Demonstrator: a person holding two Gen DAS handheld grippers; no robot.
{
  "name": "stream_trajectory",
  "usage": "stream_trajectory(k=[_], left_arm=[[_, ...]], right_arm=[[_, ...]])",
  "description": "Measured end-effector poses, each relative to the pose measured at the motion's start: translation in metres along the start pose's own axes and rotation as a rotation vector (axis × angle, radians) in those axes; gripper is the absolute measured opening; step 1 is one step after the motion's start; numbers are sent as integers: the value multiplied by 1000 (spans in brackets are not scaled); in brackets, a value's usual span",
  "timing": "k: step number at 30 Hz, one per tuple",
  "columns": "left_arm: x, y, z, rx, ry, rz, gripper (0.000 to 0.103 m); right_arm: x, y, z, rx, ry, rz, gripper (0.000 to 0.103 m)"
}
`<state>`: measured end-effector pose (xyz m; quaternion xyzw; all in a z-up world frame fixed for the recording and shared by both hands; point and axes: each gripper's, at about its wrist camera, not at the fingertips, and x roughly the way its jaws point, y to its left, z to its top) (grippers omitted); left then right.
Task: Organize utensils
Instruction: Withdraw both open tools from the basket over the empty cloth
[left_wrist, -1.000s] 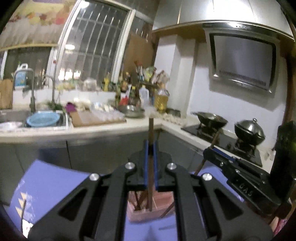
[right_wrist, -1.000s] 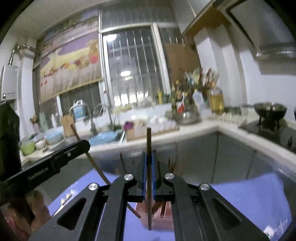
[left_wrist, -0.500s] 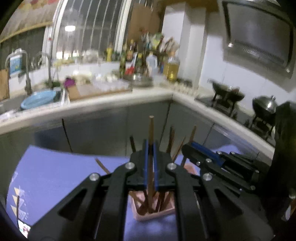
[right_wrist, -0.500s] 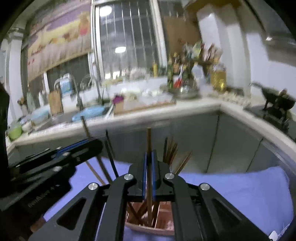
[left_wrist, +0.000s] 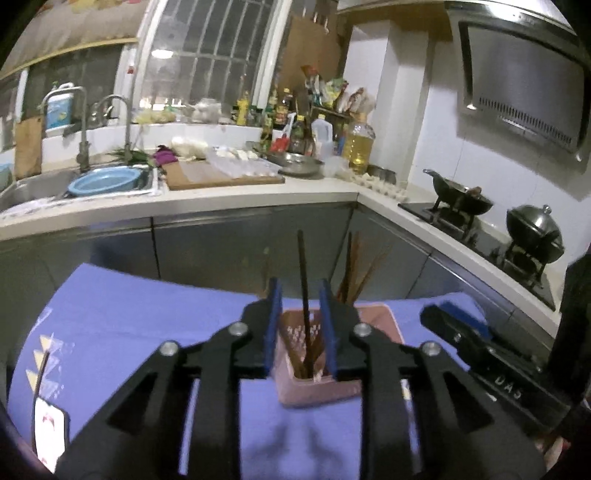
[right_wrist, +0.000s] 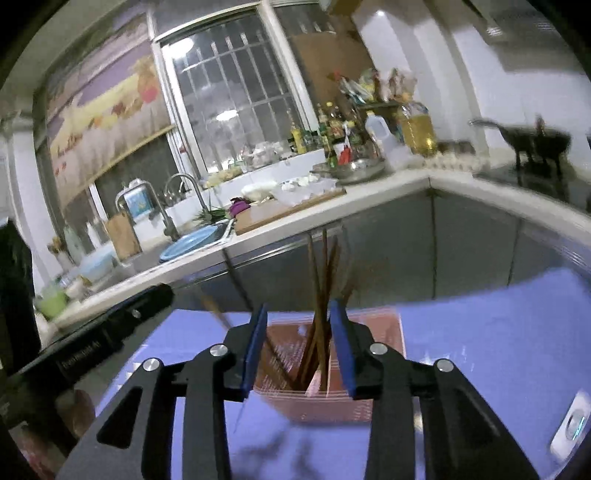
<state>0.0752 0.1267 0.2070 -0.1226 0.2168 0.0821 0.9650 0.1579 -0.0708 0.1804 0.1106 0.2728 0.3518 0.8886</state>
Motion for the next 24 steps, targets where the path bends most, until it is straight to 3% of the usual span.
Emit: stream_trajectory(k=[3, 6, 9, 11, 13, 15, 18, 24], left_arm=[[-13, 8, -27, -27, 48, -26, 40], [-11, 17, -70, -48, 171, -11, 59], [-3, 23, -118, -42, 330, 64, 61], [-6, 24, -137, -26, 370, 94, 62], [-15, 24, -154, -15, 388, 94, 70], [-26, 26, -165, -28, 380, 78, 89], [-44, 27, -179, -45, 356, 70, 96], [-60, 37, -199, -114, 401, 100, 97]], right_arm=[[-14, -13, -40, 89, 80, -11, 44], [-22, -24, -78, 172, 157, -13, 49], [-35, -35, -117, 258, 219, -31, 55], [-46, -41, -139, 315, 243, -45, 61], [-56, -45, -158, 352, 264, -50, 63], [-65, -44, -172, 360, 282, -59, 65], [-78, -40, -188, 350, 288, -76, 68], [-91, -30, -198, 323, 297, -103, 75]])
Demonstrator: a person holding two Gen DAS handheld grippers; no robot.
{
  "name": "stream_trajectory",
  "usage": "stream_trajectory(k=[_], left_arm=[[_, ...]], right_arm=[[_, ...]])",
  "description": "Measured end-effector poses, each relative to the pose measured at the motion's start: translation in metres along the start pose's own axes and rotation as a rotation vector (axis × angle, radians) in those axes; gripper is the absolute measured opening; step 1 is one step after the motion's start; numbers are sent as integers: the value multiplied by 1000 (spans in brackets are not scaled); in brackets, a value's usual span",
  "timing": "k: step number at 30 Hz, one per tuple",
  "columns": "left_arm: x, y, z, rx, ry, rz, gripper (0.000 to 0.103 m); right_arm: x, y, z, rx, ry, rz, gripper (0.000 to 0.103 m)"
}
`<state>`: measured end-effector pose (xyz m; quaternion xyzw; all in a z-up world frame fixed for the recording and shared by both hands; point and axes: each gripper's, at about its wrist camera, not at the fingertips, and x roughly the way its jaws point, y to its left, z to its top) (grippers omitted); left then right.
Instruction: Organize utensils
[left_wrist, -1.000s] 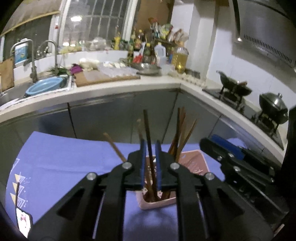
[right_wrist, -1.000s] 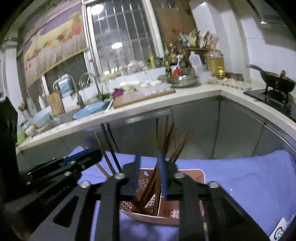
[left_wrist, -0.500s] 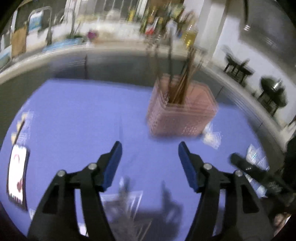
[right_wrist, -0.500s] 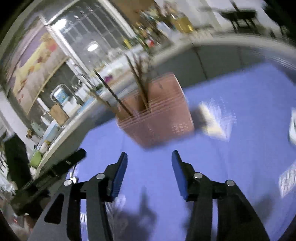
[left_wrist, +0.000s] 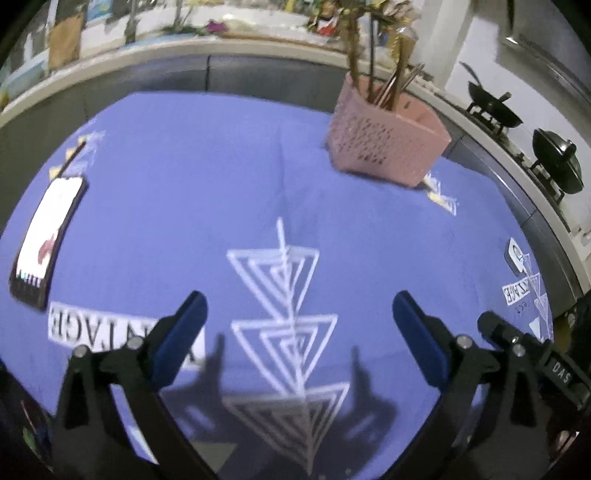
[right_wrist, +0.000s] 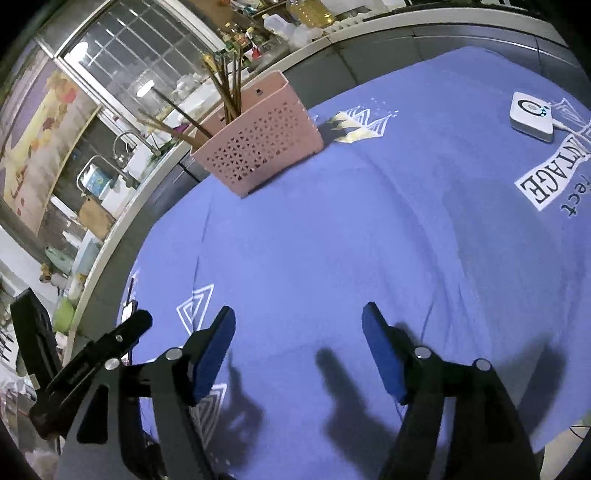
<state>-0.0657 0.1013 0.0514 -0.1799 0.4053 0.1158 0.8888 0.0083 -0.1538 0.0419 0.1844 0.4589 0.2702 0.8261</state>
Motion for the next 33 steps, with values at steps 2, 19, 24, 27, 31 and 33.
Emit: stream_trajectory(k=[2, 19, 24, 27, 31, 33], left_arm=[[-1, 2, -8, -4, 26, 16, 97], [-31, -21, -48, 134, -20, 274, 97], [-31, -35, -54, 211, -6, 274, 97], [-34, -37, -54, 212, -17, 281, 97], [-36, -36, -55, 204, -8, 281, 97], [-38, -37, -56, 210, -6, 265, 97]], right_arm=[[-3, 7, -2, -15, -13, -3, 79], [-30, 17, -22, -77, -115, -69, 82], [-38, 17, -25, -71, -154, -61, 85], [-45, 18, -27, -73, -194, -39, 91], [-45, 24, -29, -108, -189, 34, 99], [-43, 27, -29, -123, -181, 37, 99]])
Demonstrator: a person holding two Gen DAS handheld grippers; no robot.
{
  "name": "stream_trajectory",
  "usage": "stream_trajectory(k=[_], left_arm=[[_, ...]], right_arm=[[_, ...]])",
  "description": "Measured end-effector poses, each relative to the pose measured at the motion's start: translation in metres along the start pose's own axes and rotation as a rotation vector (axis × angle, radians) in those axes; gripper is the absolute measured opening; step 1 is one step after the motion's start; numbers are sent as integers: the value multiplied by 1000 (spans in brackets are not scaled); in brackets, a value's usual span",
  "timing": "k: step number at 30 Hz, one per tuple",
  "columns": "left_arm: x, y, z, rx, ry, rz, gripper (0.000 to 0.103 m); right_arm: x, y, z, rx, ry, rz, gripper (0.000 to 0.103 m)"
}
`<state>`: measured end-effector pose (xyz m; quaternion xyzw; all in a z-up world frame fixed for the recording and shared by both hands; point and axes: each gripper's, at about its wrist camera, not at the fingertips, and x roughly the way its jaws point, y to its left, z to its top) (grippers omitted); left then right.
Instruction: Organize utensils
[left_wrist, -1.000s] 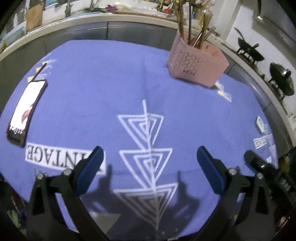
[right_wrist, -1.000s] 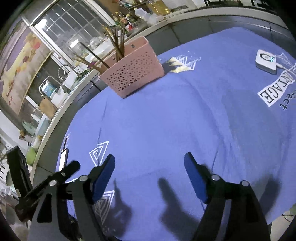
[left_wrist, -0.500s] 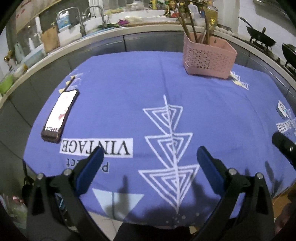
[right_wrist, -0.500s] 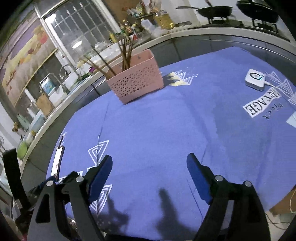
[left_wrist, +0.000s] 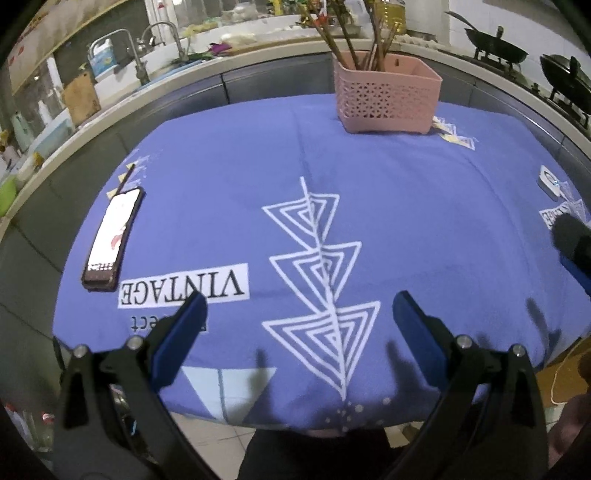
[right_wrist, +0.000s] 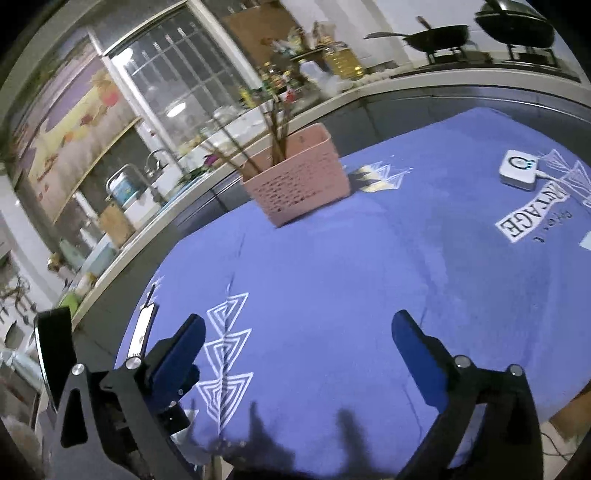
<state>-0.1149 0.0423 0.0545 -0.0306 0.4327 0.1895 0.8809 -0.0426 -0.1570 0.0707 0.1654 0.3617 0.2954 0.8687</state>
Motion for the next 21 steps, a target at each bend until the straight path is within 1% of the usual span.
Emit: stream_trajectory(k=[3, 6, 9, 13, 16, 21], left_arm=[[-1, -6, 0, 33, -1, -24, 97], [-3, -12, 1, 61, -12, -18, 97], [-5, -14, 8, 75, -41, -5, 97], [-5, -9, 25, 41, -63, -6, 97], [-8, -7, 39, 21, -92, 0, 97], [-14, -5, 57, -4, -139, 7, 97]], right_arm=[[3, 1, 1, -2, 5, 5, 99], [5, 4, 0, -13, 15, 26, 99], [5, 7, -2, -28, 18, 27, 99], [-3, 2, 6, -18, -30, 6, 99], [-8, 2, 16, -54, -57, -39, 99], [-12, 7, 30, -100, -96, -59, 99]])
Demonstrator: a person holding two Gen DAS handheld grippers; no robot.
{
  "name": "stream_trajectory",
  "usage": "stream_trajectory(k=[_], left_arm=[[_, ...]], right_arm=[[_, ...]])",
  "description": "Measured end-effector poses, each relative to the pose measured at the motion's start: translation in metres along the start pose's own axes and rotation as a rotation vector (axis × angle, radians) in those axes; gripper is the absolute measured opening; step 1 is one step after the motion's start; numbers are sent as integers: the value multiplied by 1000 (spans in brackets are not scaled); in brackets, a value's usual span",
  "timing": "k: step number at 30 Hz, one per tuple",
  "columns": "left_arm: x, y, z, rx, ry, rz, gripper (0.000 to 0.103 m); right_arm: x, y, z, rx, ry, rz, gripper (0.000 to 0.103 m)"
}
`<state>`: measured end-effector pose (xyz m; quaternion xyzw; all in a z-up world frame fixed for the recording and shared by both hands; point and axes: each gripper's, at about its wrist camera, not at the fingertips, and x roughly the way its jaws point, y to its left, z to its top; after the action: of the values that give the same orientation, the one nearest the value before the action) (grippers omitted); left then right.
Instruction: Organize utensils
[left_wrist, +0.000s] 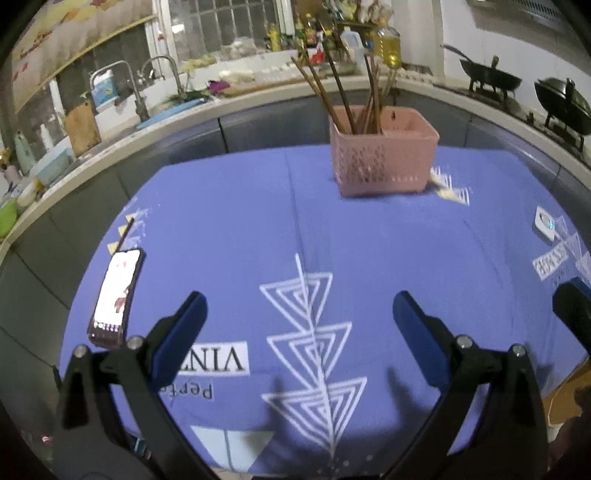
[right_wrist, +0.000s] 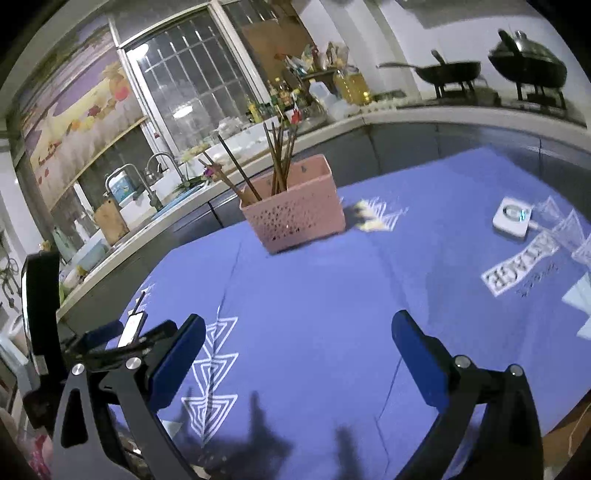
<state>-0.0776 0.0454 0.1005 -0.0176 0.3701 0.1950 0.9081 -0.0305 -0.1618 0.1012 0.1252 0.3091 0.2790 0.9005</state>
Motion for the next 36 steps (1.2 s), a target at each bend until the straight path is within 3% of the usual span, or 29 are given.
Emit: stream_trajectory(k=[9, 36], left_arm=[[-8, 3, 15, -23, -64, 40, 97], [3, 7, 4, -21, -14, 47, 97]], right_arm=[[-4, 6, 11, -6, -48, 19, 99], [8, 5, -1, 24, 5, 2, 99]])
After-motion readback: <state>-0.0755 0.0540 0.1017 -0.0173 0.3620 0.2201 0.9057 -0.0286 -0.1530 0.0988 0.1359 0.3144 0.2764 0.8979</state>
